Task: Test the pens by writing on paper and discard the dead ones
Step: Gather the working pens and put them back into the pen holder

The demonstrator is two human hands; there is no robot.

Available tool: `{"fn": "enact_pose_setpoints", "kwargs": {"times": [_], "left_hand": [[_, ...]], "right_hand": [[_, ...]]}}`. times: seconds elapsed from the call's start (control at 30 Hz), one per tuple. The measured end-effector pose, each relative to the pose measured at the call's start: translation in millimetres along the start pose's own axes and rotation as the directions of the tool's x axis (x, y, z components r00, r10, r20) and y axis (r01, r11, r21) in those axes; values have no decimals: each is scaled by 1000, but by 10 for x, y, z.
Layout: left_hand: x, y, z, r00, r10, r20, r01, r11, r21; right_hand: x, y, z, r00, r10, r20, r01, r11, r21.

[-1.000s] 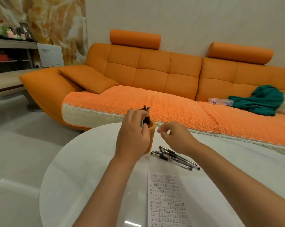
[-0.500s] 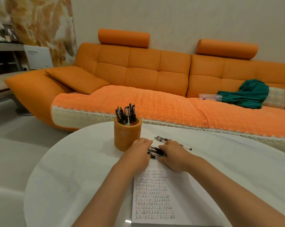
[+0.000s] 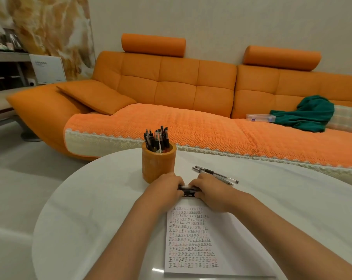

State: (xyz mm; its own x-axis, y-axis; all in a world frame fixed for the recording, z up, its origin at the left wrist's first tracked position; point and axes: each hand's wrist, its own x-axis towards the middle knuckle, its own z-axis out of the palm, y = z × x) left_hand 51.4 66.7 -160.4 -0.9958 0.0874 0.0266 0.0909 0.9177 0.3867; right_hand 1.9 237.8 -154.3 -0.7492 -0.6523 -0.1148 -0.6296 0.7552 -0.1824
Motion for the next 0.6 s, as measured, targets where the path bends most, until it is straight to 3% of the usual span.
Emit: {"fn": "enact_pose_setpoints", "kwargs": {"times": [0.17,0.27,0.43,0.6], "left_hand": [[8,16,-84,999,-22,-31,21,999,-29],[-33,9,-103,997,-33,-72,23,991,-131],[-80,-25,-210,974,-28,-226,-65,916,-395],[-99,26,-393,906,-77,-417,-207,779,-592]], "right_hand": [[4,-40,-24,997,-15,-82,14,1000,-6],[1,-78,-76,994,0,-110,2,1000,26],[-17,-129,-156,989,17,-149,21,969,248],[-7,-235,-252,985,29,-169,47,902,429]]}}
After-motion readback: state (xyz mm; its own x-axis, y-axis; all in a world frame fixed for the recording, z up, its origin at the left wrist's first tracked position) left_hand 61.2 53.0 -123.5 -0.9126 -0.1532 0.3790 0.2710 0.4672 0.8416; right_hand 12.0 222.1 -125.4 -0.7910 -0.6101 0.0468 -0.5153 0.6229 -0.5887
